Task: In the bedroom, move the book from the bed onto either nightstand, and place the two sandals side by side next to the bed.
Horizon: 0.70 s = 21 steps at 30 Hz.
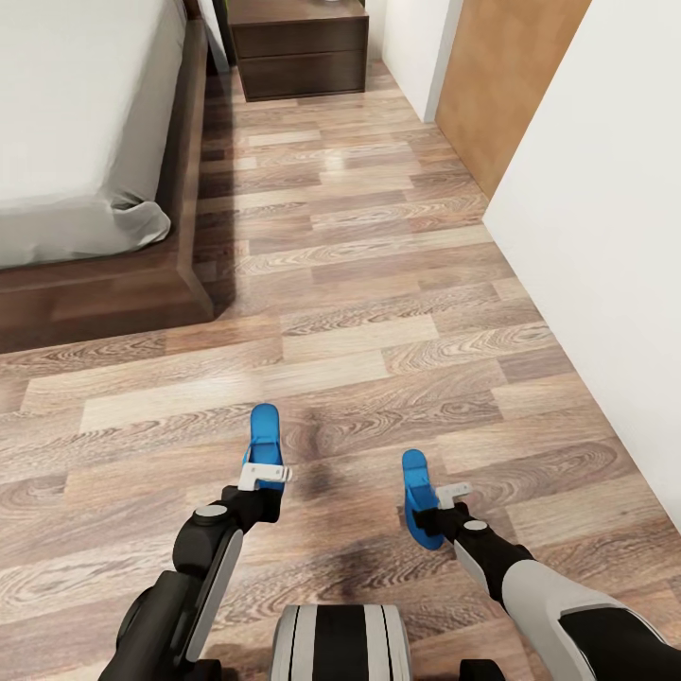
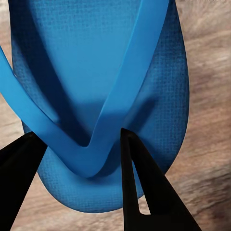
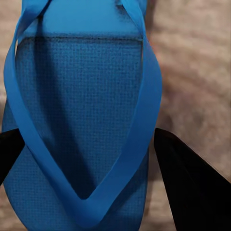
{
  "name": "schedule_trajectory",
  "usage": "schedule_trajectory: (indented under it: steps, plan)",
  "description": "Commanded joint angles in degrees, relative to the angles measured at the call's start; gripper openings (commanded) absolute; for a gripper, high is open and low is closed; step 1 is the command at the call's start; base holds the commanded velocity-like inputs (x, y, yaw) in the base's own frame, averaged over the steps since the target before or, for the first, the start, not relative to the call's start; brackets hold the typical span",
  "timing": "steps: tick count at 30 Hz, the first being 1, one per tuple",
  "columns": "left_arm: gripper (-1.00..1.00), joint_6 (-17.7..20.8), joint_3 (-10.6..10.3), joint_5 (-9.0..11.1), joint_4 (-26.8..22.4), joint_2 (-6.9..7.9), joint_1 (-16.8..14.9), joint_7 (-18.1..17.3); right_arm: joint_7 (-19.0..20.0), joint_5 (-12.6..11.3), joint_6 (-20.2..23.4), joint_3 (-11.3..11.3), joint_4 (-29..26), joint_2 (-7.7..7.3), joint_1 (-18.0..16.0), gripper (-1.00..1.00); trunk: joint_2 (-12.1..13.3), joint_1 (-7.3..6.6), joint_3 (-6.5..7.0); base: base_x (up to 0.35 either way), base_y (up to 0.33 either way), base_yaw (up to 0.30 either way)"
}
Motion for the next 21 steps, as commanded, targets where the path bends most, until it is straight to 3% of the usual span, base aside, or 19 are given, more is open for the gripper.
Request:
schedule_trajectory:
  steps: [1,21]
  plan:
    - [-1.00,0.27,-0.07,0.05,-0.06,0.00,-0.03,0.29,0.00,0.14,-0.14,0.07,0.06,-0.04,-0.02,-1.00,-0.01,-0.01,-0.03,0.000,0.000,0.000]
    - [-1.00,0.28,-0.07,0.05,-0.07,0.00,-0.04,0.29,-0.18,0.14,-0.13,0.08,0.06,-0.04,-0.02,-1.00,-0.01,-0.01,-0.03,0.000,0.000,0.000]
